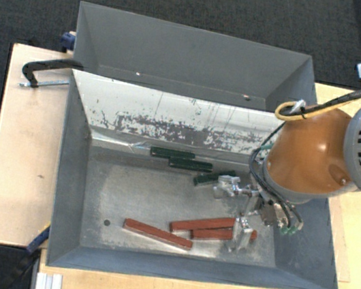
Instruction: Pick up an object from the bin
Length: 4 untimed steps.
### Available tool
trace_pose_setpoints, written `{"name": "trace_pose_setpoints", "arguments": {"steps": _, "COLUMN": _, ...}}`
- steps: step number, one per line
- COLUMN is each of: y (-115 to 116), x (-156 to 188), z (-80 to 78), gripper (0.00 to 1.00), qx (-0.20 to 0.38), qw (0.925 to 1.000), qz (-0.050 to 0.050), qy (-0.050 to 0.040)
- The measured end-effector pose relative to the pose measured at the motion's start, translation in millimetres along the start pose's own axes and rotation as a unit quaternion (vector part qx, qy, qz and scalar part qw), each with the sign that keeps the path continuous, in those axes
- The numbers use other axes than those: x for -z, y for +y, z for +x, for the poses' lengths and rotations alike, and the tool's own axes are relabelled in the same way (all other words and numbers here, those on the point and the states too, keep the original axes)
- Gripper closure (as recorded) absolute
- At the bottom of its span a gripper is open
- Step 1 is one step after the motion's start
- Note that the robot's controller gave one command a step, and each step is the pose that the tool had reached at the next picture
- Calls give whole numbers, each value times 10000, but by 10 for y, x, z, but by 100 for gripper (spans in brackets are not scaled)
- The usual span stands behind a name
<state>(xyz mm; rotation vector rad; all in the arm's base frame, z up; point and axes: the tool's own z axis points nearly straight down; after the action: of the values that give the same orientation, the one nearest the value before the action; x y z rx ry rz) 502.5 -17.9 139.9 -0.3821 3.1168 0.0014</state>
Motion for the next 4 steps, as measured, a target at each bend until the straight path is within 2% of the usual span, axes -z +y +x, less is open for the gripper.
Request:
{"name": "trace_pose_setpoints", "arguments": {"steps": 1, "y": -90, "x": 40, "z": -68, "gripper": 0, "qx": -639, "qw": 9980, "qz": 4, "qy": -20}}
{"name": "trace_pose_setpoints", "arguments": {"steps": 2, "y": -112, "x": -520, "z": -103, "gripper": 0, "qx": 537, "qw": 9986, "qz": 7, "qy": -17}}
{"name": "trace_pose_setpoints", "arguments": {"steps": 3, "y": -160, "x": -687, "z": -77, "gripper": 100, "qx": -324, "qw": 9995, "qz": 5, "qy": -23}}
{"name": "trace_pose_setpoints", "arguments": {"steps": 4, "y": -158, "x": -693, "z": -75, "gripper": 100, "qx": -319, "qw": 9995, "qz": 4, "qy": -18}}
